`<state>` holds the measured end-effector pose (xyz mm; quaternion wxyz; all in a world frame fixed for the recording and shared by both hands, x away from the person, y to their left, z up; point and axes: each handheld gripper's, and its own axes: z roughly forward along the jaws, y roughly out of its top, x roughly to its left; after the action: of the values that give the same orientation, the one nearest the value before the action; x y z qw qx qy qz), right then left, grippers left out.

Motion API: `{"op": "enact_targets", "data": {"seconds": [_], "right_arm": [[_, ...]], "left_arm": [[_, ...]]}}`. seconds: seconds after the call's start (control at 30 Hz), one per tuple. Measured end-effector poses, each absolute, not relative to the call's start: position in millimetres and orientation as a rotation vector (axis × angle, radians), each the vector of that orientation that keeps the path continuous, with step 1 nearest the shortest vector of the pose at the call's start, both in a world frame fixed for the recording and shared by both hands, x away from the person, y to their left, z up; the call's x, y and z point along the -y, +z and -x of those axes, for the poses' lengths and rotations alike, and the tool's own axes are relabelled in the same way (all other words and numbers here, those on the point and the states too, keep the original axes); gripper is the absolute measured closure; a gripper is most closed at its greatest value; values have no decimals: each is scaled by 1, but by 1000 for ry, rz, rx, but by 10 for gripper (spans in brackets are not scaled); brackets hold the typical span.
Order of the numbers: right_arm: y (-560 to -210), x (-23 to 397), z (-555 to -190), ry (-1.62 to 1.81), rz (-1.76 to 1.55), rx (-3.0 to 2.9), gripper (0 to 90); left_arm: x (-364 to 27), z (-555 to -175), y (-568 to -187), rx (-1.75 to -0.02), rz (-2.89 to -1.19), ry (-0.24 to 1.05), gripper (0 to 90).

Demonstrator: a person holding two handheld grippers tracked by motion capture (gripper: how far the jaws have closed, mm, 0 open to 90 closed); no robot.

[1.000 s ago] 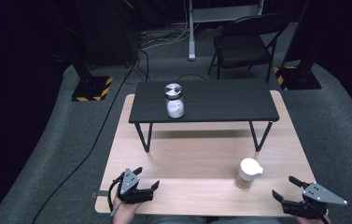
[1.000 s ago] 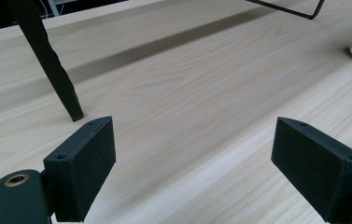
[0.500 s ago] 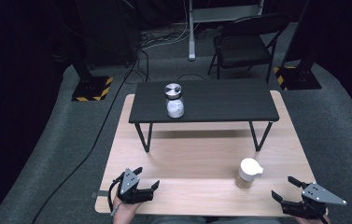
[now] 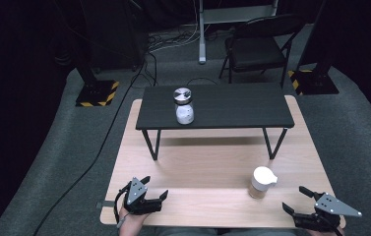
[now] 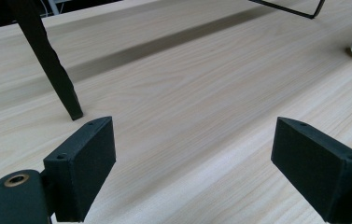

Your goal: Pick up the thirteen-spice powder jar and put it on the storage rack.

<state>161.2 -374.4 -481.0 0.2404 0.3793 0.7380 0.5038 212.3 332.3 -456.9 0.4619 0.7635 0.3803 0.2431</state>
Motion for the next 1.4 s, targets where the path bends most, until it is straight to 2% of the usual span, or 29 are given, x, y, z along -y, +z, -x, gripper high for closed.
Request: {"op": "enact_targets", "data": {"seconds": [0.6, 1.4], "right_arm": [[-480, 358, -171, 1405, -982, -2065, 93], [-480, 338, -211, 1442, -974, -2132, 94]], "left_arm": [[-332, -212, -457, -928, -1879, 597, 131], [-332, -213, -456, -923, -1883, 593, 122]]}}
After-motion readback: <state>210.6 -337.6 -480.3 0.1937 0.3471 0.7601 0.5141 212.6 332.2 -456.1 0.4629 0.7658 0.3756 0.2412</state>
